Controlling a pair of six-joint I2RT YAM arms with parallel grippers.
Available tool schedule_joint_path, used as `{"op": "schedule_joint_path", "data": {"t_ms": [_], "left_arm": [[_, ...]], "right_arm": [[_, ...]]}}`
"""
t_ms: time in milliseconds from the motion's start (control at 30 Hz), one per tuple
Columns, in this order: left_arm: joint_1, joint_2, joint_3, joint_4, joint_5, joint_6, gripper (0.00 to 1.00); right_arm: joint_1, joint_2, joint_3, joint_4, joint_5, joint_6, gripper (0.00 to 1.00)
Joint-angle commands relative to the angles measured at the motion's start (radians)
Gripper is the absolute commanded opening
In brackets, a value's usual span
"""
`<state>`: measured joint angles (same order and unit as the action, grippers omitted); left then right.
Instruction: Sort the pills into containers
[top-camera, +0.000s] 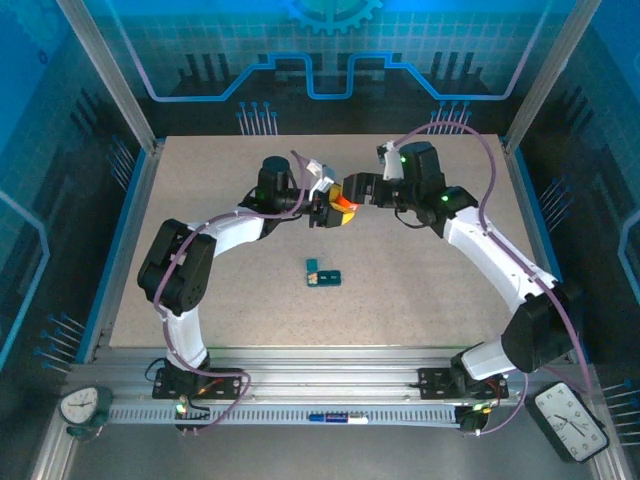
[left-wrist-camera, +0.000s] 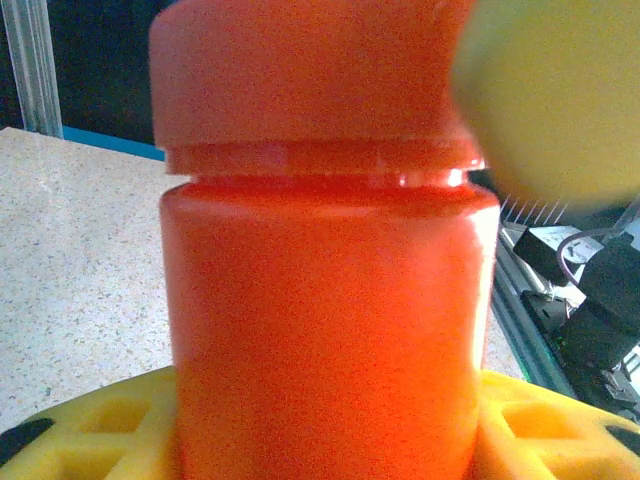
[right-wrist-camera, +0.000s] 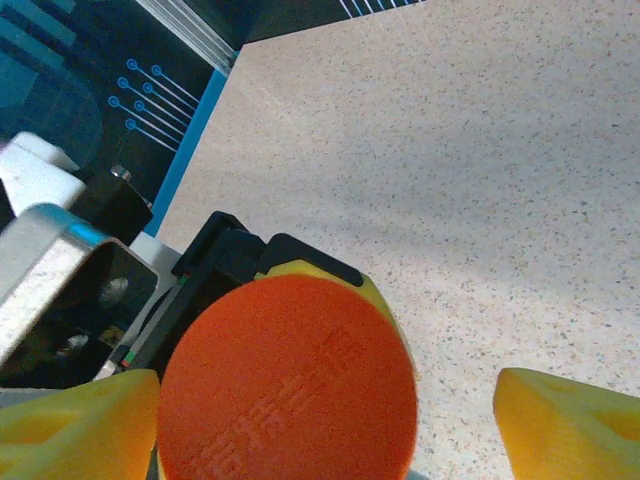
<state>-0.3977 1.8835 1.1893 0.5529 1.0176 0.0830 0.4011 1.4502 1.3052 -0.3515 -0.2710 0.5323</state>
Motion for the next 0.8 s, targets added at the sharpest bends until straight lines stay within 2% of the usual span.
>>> {"op": "schedule_joint_path", "data": {"t_ms": [0,67,233,367,767], "left_arm": [[-0.005,-0.046,0.033,-0.039,0.016,0.082,0.00],[-0.005,-0.044,0.046,-0.077,0.016,0.109,0.00],[-0.006,-0.032,0.069,-0.101,0.019,0.130,0.00],[-0.006,-0.020,0.107,-0.135,0.021,0.152,0.00],[-0.031,-0.022,0.150,-0.337,0.013,0.292,0.00]], "right_arm": [[-0.034,-0.046,0.069,-0.068,-0.046,-0.100,0.88],[-0.055,-0.043,0.090,-0.093,-0.068,-0.161,0.88],[-0.114,0.027,0.175,-0.199,-0.217,-0.364,0.87],[-0.116,0.071,0.241,-0.294,-0.269,-0.505,0.87],[-0.116,0.166,0.420,-0.469,-0.322,-0.612,0.89]]}}
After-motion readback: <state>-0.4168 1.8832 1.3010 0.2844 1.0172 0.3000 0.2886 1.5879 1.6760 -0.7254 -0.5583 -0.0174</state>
